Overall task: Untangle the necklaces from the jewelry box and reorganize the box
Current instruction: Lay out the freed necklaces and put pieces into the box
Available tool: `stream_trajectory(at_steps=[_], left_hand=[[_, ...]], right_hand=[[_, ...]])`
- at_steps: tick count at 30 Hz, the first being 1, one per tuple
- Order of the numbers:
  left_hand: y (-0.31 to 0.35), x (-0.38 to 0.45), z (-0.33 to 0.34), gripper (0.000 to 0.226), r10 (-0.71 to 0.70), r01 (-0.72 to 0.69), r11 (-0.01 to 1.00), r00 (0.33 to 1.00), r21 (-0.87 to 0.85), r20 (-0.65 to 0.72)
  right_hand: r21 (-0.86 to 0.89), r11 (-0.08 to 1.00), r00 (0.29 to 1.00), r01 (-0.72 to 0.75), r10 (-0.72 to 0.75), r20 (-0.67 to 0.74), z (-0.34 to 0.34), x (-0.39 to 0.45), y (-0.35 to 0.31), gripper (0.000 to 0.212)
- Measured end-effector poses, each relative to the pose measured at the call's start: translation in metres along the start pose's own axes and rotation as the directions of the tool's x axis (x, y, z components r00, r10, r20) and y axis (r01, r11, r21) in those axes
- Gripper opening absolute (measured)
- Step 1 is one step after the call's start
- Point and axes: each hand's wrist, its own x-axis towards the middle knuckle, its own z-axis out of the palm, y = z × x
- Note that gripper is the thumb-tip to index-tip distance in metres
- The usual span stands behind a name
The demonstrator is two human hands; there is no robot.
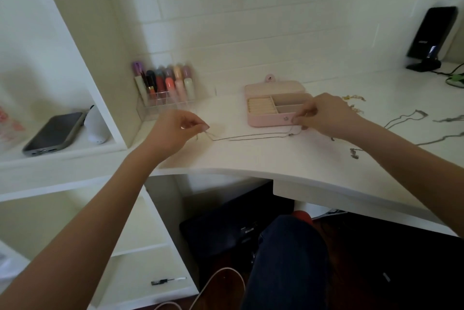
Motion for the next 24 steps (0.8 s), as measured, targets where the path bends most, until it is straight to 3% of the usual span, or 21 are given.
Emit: stream_trajectory(at_steps=[4,7,9,11,13,15,18,20,24], left_hand=[[0.001,-0.003,0.005,0.007,-0.029,0.021,0.988,0.999,0.153,0.046],[-0.003,-0.003,0.008,0.009,-0.02,0.018,0.99,1.0,0.138,0.014],[0.0,-0.003,0.014,0.026,0.01,-0.014,0.995,0.999,0.103,0.037],[0.009,-0.008,0.026,0.048,0.043,-0.076,0.99,0.965,0.117,0.26],[0.015,-0.013,0.04,0.061,0.054,-0.211,0.937,0.874,0.278,0.484],[0.016,-0.013,0.045,0.067,0.017,-0.258,0.892,0.84,0.371,0.542],[0.018,-0.009,0.042,0.077,-0.021,-0.211,0.909,0.838,0.36,0.545],[0.02,-0.01,0.045,0.092,0.053,-0.236,0.905,0.888,0.353,0.457],[0.041,-0.005,0.058,0.073,0.262,-0.304,0.92,0.947,0.249,0.188]], right_hand=[[-0.059,0.998,0.999,0.035,-0.033,0.03,0.002,0.0,0.001,0.014],[-0.031,0.999,0.998,0.028,-0.026,0.056,-0.001,-0.001,0.001,0.018],[-0.03,0.996,0.997,0.081,-0.081,-0.005,-0.003,-0.007,0.001,0.021],[-0.102,0.978,0.983,0.18,-0.175,0.062,-0.003,-0.018,0.0,0.024],[-0.165,0.95,0.938,0.266,-0.216,0.272,0.001,-0.029,-0.001,0.034],[-0.214,0.939,0.902,0.269,-0.168,0.398,0.005,-0.036,0.0,0.047],[-0.155,0.96,0.882,0.234,-0.143,0.449,0.004,-0.041,-0.002,0.054],[-0.03,0.979,0.9,0.204,-0.175,0.4,-0.003,-0.04,0.001,0.053],[0.136,0.981,0.989,0.137,-0.143,0.036,-0.041,-0.022,0.026,0.05]])
